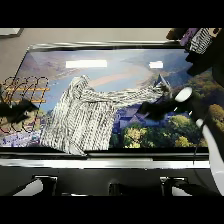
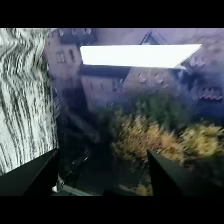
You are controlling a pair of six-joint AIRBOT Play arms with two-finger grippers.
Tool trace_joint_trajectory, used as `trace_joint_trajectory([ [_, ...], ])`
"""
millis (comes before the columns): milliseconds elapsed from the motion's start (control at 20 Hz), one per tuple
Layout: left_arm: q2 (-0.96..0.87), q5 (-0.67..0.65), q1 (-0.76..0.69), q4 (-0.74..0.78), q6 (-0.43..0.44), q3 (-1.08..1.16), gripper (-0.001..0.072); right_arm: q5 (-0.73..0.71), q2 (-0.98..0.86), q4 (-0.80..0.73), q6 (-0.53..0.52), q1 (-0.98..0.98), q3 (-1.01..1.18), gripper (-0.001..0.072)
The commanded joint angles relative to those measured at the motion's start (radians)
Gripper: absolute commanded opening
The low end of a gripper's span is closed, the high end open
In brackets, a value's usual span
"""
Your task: Fold the clothes and pants, and hang the long-sleeved shirts on hangers.
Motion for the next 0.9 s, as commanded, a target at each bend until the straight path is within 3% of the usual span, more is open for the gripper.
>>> trace_joint_trajectory([
  [0,0.076,-0.018,0.072,0.0,0.055,-0.202,0.069,-0.184,0.047,0.246,-0.056,0.167,-0.283,0.0619],
  [250,0.076,0.006,0.072,0.013,0.103,-0.239,0.0683,-0.391,-0.009,0.412,-0.038,0.422,-0.32,0.0617],
  [550,0.076,0.003,0.072,0.019,0.084,-0.24,0.0689,-0.404,-0.109,0.668,-0.172,0.555,-0.32,0.0571],
  [650,0.076,-0.001,0.072,0.019,0.086,-0.24,0.0691,-0.433,-0.11,0.677,-0.172,0.574,-0.32,0.0388],
  [750,0.076,-0.011,0.078,0.026,0.09,-0.24,0.0691,-0.431,-0.1,0.667,-0.186,0.559,-0.32,0.0028],
  [850,0.076,-0.027,0.117,0.026,0.116,-0.245,0.0691,-0.406,-0.049,0.587,-0.134,0.489,-0.32,0.0027],
])
